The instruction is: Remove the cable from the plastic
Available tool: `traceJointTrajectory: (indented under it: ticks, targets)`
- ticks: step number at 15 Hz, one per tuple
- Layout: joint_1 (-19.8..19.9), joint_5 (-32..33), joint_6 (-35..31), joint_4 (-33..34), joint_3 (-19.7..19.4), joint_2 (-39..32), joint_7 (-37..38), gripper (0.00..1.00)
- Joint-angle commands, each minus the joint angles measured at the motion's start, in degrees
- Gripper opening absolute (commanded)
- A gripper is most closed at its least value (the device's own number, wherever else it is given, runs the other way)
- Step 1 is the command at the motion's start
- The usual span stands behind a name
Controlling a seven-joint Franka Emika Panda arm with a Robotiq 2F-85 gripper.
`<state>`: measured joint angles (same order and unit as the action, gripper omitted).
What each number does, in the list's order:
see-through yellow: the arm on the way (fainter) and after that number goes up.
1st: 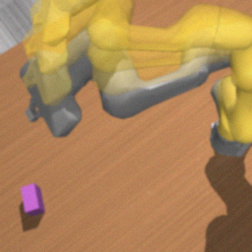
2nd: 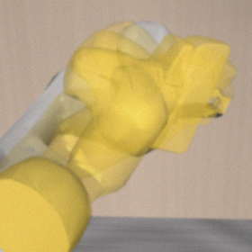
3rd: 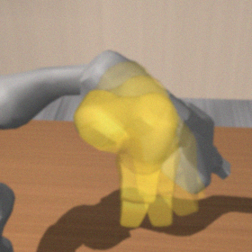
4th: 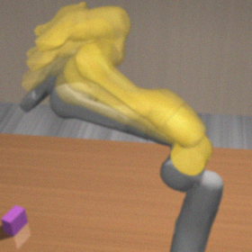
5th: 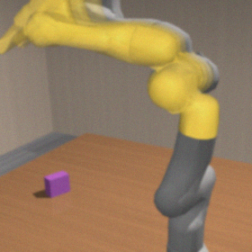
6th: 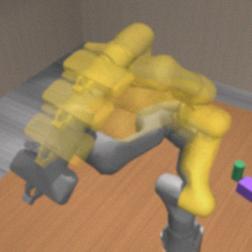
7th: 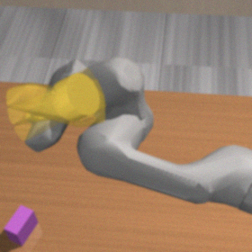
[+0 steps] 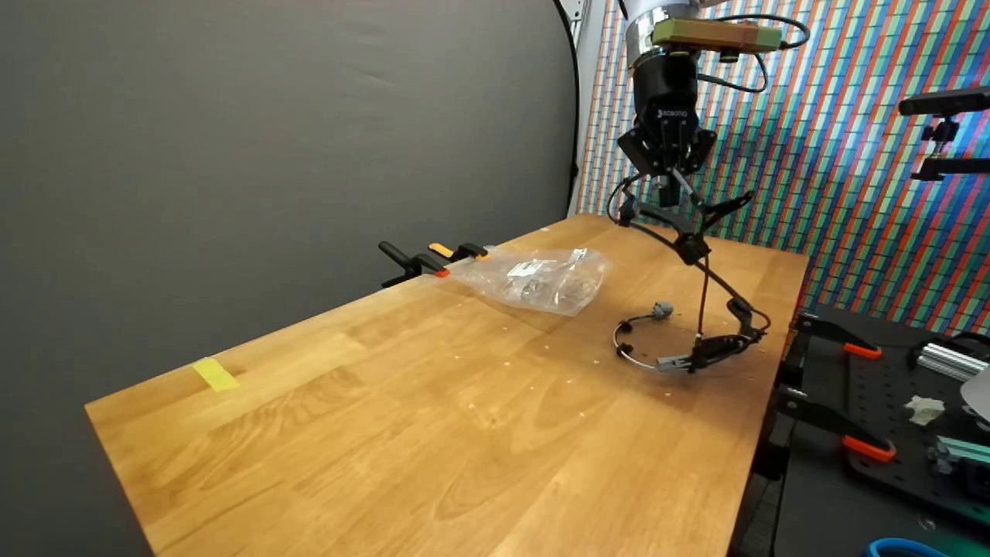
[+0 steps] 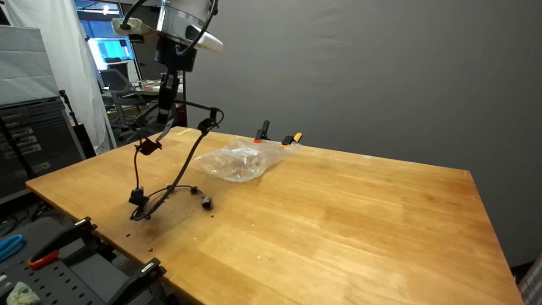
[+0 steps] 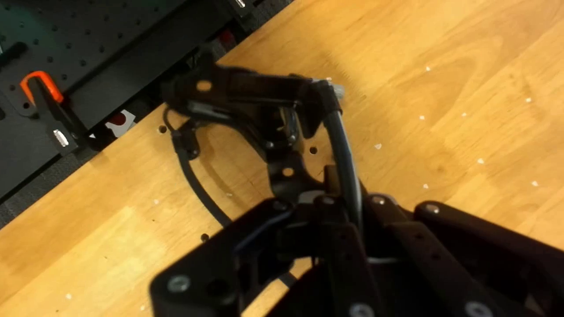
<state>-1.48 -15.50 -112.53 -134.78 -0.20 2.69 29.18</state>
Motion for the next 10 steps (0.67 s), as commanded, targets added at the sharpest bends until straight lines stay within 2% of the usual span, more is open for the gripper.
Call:
traceJointTrajectory:
  ticks: [1, 6, 10]
  targets:
    - [0.8, -3.0, 2.5, 2.3, -0.1, -0.2, -4.0, 0.01]
    - [0.3, -7.6, 4.3, 3.8, 0.3, -0.7, -8.9, 0.01]
    - [-0.4, -12.9, 4.3, 6.2, 1.3, -5.0, -13.3, 0.01]
